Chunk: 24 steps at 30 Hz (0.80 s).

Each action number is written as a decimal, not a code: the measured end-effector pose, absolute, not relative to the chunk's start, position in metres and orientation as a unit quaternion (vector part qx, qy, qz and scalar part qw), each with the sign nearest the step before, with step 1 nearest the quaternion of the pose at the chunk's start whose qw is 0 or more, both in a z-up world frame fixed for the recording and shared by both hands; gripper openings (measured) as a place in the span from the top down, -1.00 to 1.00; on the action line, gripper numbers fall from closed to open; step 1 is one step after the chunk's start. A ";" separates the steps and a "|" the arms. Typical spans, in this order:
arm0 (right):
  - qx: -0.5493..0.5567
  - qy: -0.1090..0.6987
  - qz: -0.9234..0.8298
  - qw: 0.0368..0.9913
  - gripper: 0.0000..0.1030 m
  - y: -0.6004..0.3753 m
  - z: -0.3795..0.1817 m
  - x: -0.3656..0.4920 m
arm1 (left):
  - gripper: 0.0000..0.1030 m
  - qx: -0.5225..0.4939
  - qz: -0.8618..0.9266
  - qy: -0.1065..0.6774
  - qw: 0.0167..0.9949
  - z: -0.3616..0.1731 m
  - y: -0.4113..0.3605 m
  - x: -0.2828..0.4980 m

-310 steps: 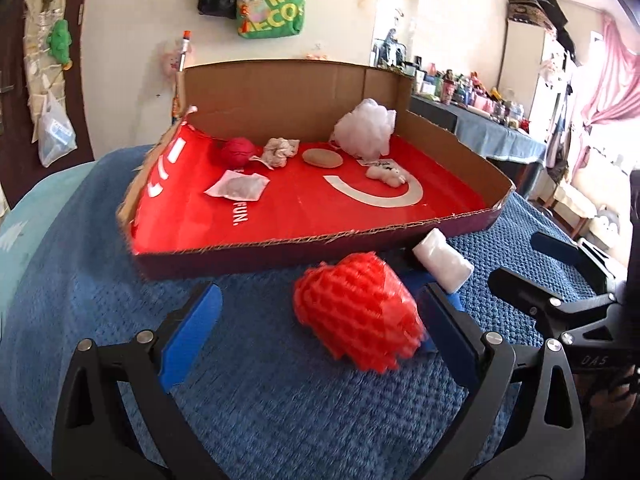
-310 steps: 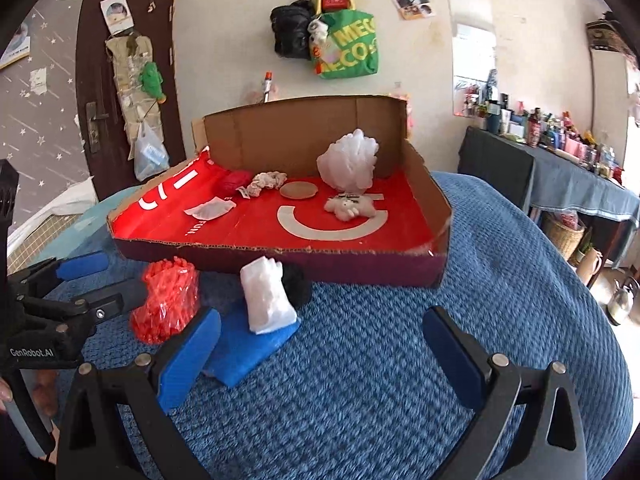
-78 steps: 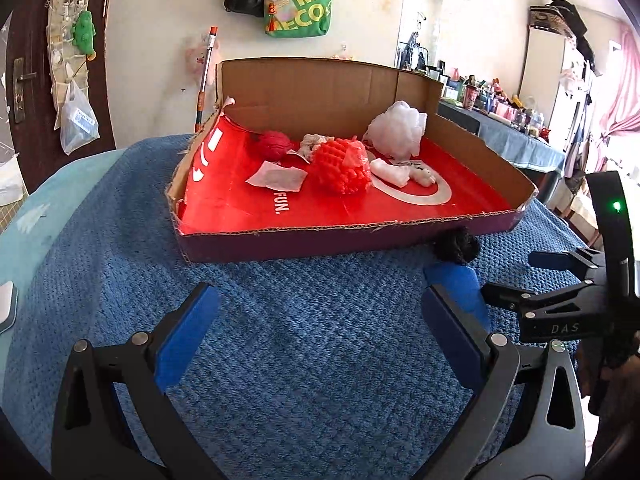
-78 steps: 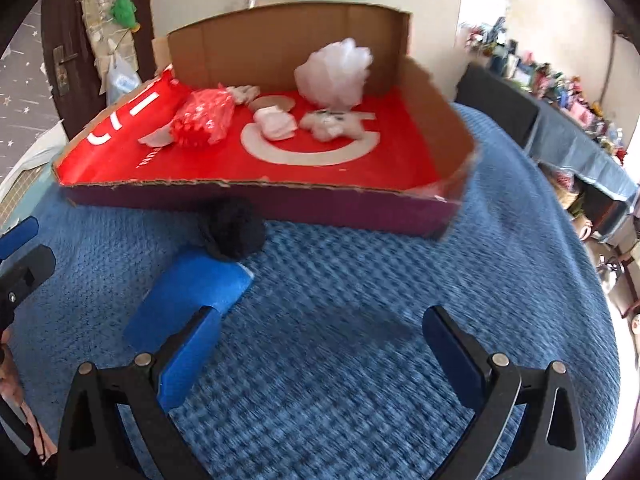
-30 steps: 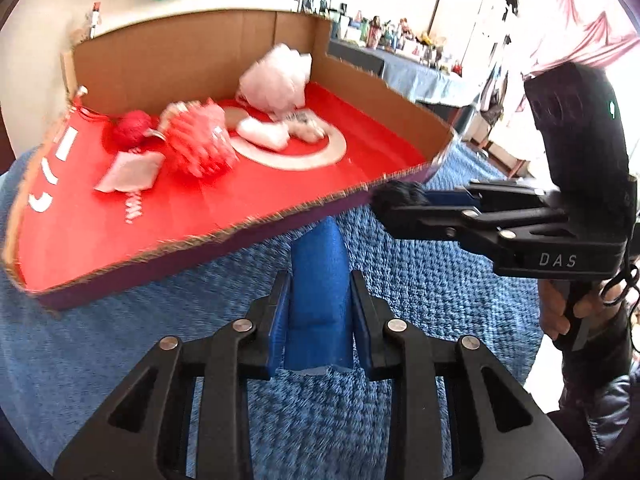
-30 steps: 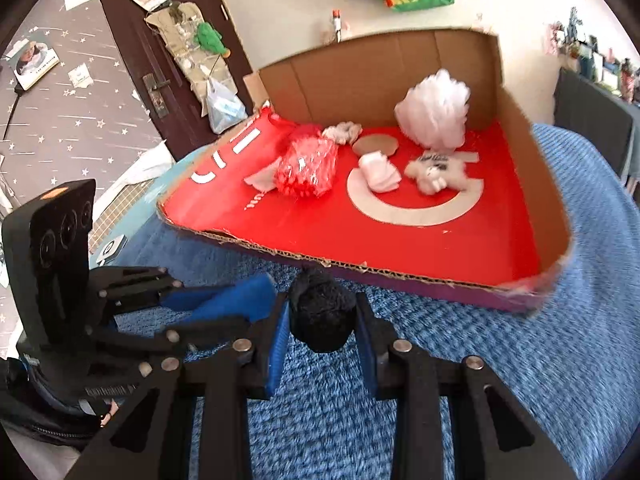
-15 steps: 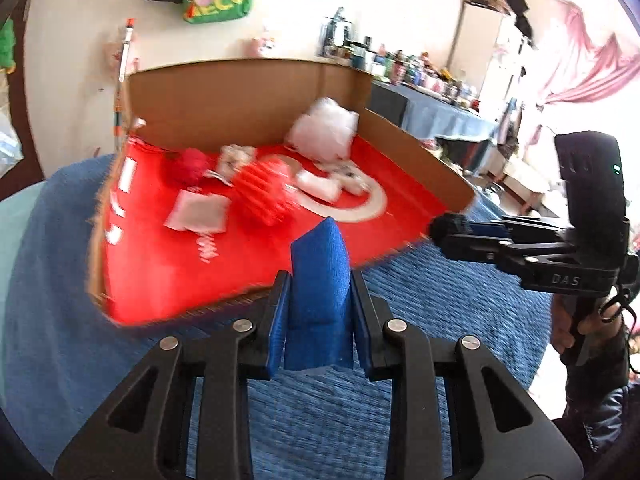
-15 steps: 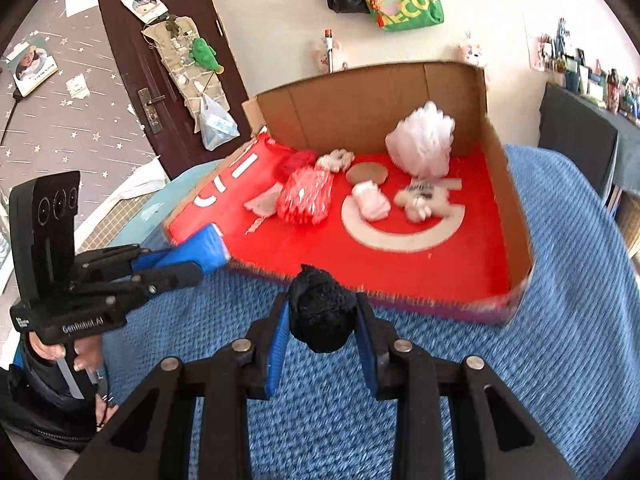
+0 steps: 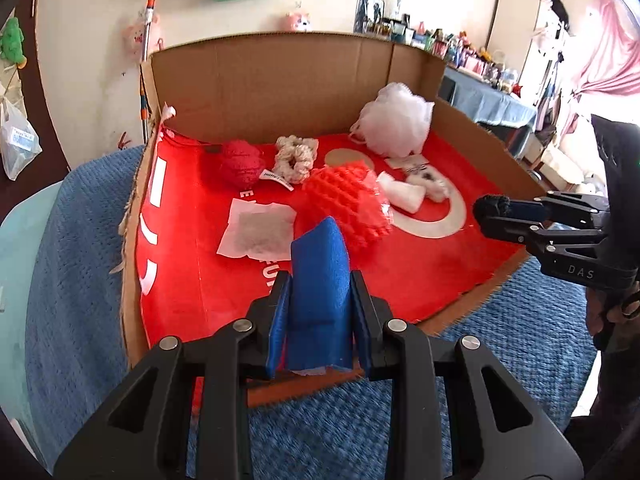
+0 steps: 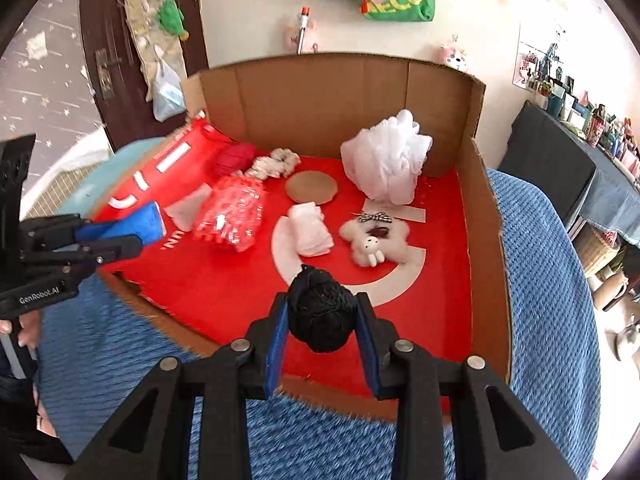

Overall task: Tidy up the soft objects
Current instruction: 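Carry the blue sponge and black yarn ball into the box and lower them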

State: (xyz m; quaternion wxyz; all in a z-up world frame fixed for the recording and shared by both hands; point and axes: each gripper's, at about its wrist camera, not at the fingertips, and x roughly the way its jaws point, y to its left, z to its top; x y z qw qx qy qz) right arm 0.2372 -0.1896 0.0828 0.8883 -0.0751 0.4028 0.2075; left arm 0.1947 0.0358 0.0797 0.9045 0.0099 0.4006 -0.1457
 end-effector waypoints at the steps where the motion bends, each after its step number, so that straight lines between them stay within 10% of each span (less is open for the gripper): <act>1: -0.077 0.407 0.205 0.887 0.33 -0.189 0.080 0.241 | 0.48 0.009 -0.145 0.404 0.903 0.078 0.037 0.198; 24: -0.111 0.423 0.172 0.883 0.27 -0.181 0.057 0.258 | 0.41 0.014 -0.131 0.441 0.888 0.051 0.034 0.225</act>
